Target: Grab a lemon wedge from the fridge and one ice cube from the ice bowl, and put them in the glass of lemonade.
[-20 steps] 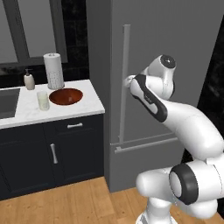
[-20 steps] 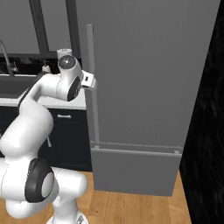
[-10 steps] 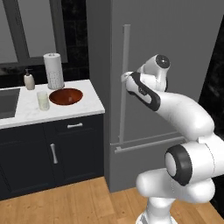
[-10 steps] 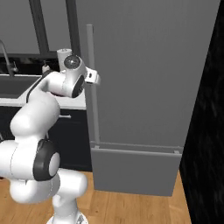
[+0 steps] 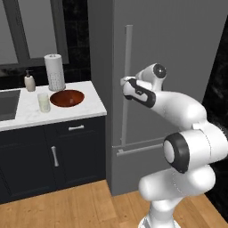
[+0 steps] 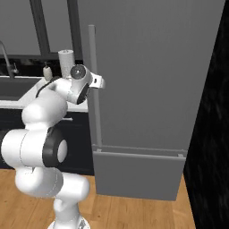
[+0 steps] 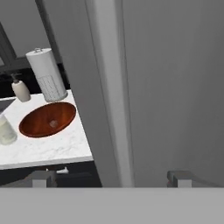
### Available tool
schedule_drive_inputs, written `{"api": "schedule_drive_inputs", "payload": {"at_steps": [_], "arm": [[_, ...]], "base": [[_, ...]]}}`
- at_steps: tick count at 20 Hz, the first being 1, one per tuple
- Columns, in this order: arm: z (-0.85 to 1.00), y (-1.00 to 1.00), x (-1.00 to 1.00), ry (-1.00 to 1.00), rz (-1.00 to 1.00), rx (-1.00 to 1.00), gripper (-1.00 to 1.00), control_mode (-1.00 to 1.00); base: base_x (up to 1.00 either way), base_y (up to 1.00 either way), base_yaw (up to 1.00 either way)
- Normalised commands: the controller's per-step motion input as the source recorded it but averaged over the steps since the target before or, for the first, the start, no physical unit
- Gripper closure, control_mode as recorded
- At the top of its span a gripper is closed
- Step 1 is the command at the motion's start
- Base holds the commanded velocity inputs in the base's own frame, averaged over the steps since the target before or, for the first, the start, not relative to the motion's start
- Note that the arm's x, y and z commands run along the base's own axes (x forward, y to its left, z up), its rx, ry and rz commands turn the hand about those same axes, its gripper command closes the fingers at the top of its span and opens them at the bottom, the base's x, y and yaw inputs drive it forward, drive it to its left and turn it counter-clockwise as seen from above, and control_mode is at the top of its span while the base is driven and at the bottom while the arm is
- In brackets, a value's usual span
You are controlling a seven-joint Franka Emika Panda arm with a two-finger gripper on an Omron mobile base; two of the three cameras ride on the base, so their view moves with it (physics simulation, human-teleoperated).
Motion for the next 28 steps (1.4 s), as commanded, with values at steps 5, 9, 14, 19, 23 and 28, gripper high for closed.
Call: {"api": "schedule_drive_inputs", "payload": {"at_steps": [5, 9, 14, 19, 23, 28], "arm": [[-0.1, 0.0, 0.52, 0.0, 0.0, 0.0, -1.0, -1.0], [-0.18, 0.0, 0.54, 0.0, 0.0, 0.0, -1.0, -1.0], [-0.29, -0.04, 0.53, 0.0, 0.0, 0.0, -1.0, -1.0], [-0.29, -0.05, 0.55, 0.0, 0.0, 0.0, -1.0, -1.0], [-0.35, -0.03, 0.56, -0.02, 0.0, 0.0, -1.0, -1.0], [-0.34, 0.0, 0.56, -0.03, 0.0, 0.0, -1.0, -1.0]], "base": [[0.0, 0.0, 0.0], [0.0, 0.0, 0.0], [0.0, 0.0, 0.0], [0.0, 0.0, 0.0], [0.0, 0.0, 0.0], [0.0, 0.0, 0.0]]}}
